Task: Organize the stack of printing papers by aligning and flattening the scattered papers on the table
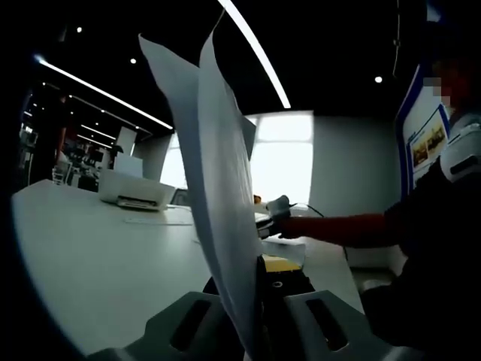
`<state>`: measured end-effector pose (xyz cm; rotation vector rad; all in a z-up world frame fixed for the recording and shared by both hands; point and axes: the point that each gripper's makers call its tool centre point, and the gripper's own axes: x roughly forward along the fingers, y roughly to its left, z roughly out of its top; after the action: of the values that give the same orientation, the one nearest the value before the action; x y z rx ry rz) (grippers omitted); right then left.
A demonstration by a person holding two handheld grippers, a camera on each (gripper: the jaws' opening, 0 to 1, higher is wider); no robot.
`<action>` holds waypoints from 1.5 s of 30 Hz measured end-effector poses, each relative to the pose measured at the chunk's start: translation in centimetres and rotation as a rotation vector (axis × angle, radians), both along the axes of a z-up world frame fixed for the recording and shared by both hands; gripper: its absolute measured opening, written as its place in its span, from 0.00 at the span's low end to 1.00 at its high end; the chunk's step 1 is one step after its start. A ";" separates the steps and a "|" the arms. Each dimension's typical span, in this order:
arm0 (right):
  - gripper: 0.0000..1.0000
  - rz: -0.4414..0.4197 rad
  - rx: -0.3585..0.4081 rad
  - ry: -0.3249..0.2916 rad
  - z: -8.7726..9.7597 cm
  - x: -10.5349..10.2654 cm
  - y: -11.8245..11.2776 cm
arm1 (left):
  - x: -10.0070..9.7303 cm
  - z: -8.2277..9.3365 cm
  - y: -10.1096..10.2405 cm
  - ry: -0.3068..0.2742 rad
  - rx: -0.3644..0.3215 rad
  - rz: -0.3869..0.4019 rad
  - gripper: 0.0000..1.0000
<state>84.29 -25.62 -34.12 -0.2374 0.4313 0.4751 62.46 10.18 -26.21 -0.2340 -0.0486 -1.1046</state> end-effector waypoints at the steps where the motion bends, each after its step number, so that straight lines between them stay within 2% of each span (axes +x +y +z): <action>1: 0.59 -0.001 -0.004 0.001 -0.1 0.2 0.0 | 0.0 0.0 0.0 0.000 -0.001 0.000 0.06; 8: 0.61 -0.009 0.009 -0.001 -0.2 1.7 -0.3 | -0.1 0.1 0.0 0.002 -0.006 -0.005 0.06; 12: 0.60 -0.023 0.056 -0.003 0.0 1.6 0.2 | -0.1 0.1 0.1 0.003 -0.014 -0.009 0.06; 24: 0.60 -0.050 0.090 0.003 -0.8 1.7 0.7 | 0.0 0.2 0.2 0.004 -0.019 -0.013 0.06; 31: 0.57 -0.065 0.141 0.003 -1.0 0.9 1.3 | 0.1 0.2 0.3 0.005 -0.024 -0.013 0.06; 36: 0.56 -0.066 0.147 -0.010 -0.9 0.6 1.7 | 0.1 0.2 0.3 0.005 -0.025 -0.013 0.06; 38: 0.53 -0.070 0.149 -0.013 -0.8 0.4 1.8 | 0.2 0.2 0.4 0.004 -0.026 -0.013 0.06; 45: 0.21 -0.113 0.169 -0.003 -0.7 -0.2 0.7 | 0.3 0.3 0.4 0.003 -0.030 -0.012 0.06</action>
<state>84.12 -24.88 -34.78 -0.0505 0.3975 0.3975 62.73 10.62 -25.95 -0.2635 -0.0613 -1.1163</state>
